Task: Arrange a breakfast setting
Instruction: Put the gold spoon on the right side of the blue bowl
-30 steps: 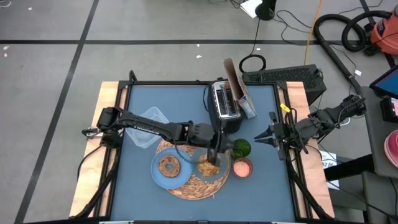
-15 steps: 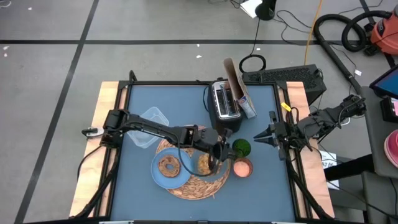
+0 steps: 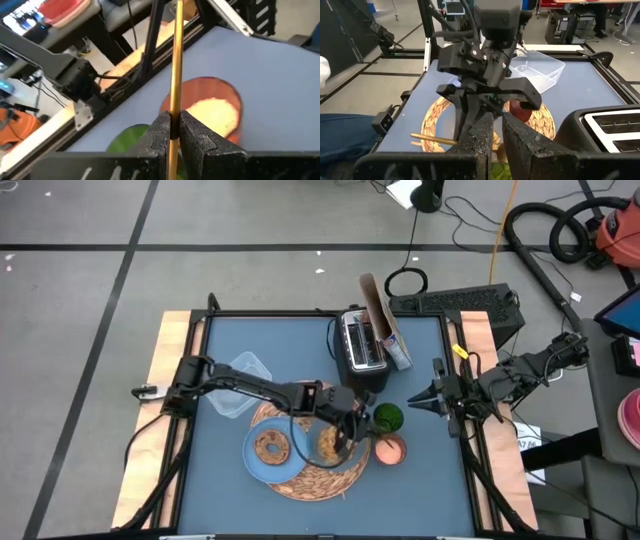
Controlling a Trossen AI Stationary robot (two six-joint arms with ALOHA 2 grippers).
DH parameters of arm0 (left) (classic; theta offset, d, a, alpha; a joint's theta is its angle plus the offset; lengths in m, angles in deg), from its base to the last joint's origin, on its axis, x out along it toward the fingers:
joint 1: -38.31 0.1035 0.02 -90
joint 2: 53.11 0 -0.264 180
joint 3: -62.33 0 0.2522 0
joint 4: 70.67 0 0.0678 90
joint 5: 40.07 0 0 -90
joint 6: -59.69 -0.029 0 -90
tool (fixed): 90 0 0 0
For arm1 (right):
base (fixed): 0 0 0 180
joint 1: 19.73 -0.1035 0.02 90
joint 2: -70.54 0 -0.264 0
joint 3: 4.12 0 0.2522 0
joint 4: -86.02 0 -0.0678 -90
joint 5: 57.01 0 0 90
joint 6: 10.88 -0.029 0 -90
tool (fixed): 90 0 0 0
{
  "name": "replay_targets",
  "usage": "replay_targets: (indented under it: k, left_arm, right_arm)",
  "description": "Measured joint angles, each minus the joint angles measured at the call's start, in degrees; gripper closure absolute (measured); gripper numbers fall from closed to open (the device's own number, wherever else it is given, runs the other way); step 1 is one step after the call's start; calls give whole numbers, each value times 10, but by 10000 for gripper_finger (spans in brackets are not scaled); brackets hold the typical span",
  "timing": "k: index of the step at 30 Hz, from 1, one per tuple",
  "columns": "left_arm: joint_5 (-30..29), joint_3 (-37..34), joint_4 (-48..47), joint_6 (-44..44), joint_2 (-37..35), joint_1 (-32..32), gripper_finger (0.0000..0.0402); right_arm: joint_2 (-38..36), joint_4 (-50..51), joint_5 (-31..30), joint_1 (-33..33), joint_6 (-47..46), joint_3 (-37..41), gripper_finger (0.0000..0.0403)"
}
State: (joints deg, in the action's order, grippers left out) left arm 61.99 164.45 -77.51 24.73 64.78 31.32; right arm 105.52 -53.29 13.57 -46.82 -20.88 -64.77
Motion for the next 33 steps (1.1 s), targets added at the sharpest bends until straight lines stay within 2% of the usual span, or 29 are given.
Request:
replay_targets:
  k: [6,29,33]
  left_arm:
    - [19,0,-5,-11,9,7,373]
    - [20,0,-25,7,11,7,372]
    - [20,0,-30,-43,11,7,359]
  right_arm:
    - [1,-2,0,0,0,0,369]
    - [2,-2,0,0,2,0,369]
    - [2,-2,0,0,2,0,369]
